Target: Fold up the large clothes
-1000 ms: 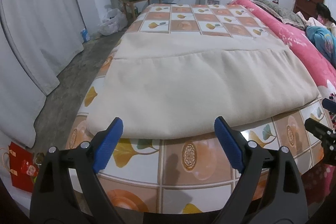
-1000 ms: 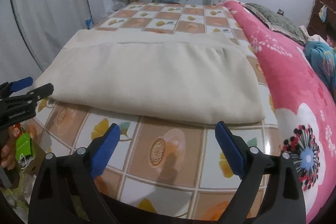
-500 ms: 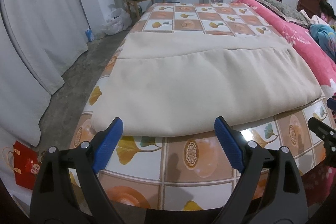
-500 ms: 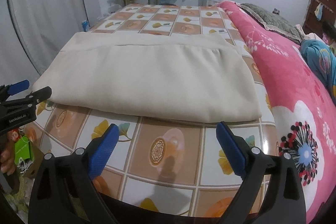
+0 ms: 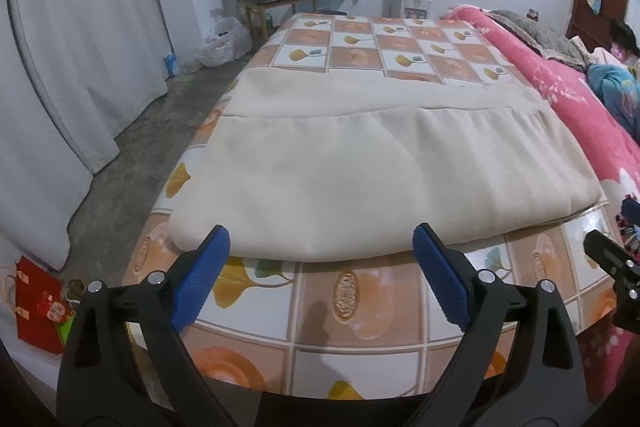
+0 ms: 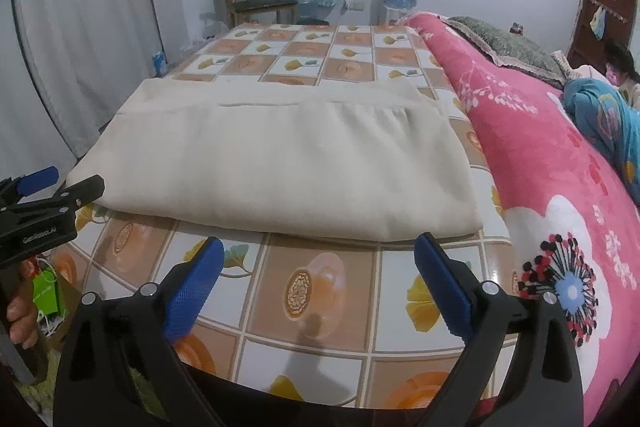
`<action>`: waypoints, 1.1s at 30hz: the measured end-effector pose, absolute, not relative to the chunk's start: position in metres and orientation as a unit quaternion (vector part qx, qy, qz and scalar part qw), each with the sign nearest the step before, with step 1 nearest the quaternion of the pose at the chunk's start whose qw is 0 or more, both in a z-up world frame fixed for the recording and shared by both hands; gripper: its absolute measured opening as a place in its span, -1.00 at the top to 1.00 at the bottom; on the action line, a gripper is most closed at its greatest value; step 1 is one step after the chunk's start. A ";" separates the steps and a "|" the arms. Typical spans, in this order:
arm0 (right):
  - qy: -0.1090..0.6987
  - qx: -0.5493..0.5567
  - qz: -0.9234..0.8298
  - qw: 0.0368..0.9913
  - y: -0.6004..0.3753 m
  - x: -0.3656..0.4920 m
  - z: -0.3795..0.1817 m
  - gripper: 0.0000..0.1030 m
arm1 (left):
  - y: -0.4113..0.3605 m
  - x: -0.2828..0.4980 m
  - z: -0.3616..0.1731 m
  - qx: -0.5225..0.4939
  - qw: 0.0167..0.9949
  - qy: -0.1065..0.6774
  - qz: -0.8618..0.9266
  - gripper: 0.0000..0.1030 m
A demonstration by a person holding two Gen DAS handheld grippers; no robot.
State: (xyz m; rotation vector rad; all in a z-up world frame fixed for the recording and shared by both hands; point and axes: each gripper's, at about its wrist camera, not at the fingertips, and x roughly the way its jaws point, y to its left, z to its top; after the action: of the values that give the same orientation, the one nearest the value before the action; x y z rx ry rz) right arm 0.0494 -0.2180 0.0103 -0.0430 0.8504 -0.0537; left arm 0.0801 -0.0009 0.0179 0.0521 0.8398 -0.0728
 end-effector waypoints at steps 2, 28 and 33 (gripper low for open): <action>0.411 -0.019 -0.028 0.911 -0.219 0.048 0.011 -0.81 | -0.004 0.077 0.019 0.027 0.913 0.406 -0.038 -0.74; 0.433 0.011 -0.049 0.900 -0.220 0.048 0.005 -0.81 | -0.034 0.061 0.014 0.036 0.902 0.431 0.005 -0.84; 0.439 0.005 -0.043 0.898 -0.215 0.048 0.001 -0.81 | -0.034 0.061 0.011 0.030 0.899 0.436 0.007 -0.84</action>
State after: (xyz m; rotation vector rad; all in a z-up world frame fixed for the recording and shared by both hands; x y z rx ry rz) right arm 0.0484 -0.2153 0.0012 0.0114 0.9089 -0.0895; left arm 0.0606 -0.0341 0.0114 0.0630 0.9029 0.0145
